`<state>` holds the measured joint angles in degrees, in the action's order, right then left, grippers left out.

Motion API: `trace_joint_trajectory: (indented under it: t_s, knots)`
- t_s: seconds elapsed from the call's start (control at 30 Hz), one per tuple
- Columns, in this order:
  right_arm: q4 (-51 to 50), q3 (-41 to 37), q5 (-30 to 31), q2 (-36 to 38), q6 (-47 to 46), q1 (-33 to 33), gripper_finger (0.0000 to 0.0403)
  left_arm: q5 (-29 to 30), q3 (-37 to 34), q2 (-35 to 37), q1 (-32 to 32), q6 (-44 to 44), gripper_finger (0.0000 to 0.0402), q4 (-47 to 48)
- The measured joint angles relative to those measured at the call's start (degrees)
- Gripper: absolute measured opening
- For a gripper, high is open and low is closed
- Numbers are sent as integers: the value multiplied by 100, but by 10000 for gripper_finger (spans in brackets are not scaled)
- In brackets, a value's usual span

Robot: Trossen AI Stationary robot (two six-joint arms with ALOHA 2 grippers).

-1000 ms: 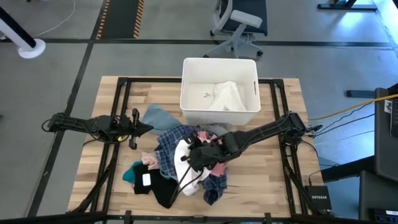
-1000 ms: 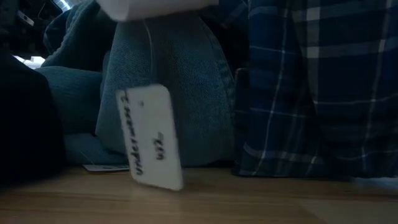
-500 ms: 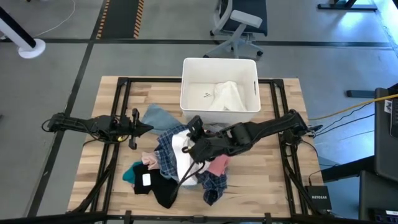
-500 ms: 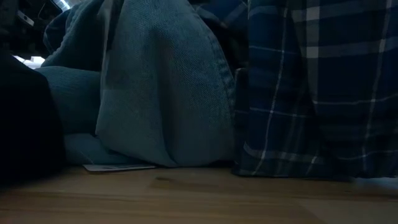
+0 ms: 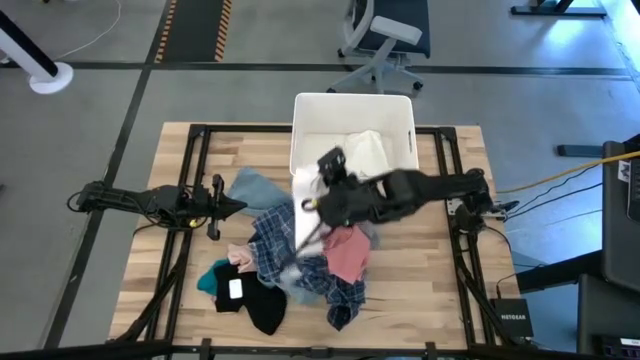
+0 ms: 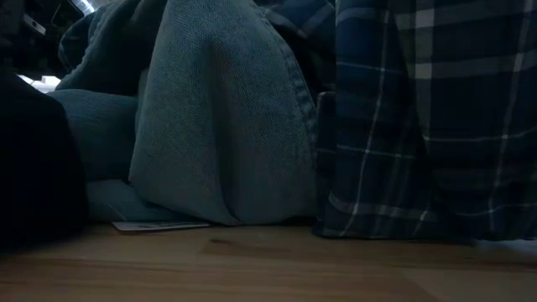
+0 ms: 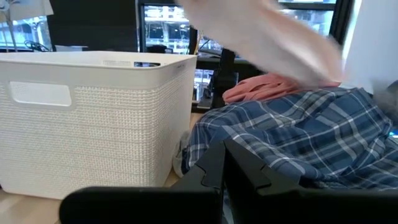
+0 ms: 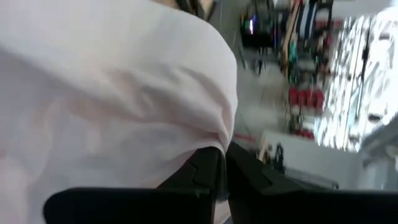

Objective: Sort clothes
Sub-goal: Put the light pink underwear into the white laundry bin

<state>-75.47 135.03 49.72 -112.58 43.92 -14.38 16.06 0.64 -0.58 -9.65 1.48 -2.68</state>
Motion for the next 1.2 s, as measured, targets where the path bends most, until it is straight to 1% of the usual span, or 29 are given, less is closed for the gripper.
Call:
trace_joint_trajectory:
  t_s: [0.07,0.43,0.67,0.83,1.0,1.1,1.2]
  knots:
    - [-86,-48,74,84,-2,198,32,1,0,0,-1,0,1,0]
    - [-265,-30,52,384,-18,1347,33,1,0,0,-2,0,1,0]
    - [-266,-30,-4,437,-17,1922,33,-3,0,0,-2,-1,1,0]
    - [-266,-30,-279,446,-16,2312,33,1,0,2,-2,0,1,0]
    - [-266,-30,-280,446,-21,2671,33,-1,0,0,0,-1,1,-2]
    - [-268,-30,-317,446,-255,2836,33,1,0,1,0,-1,1,0]
    - [-291,-30,-735,446,-506,2986,33,1,0,2,-1,-1,1,-1]
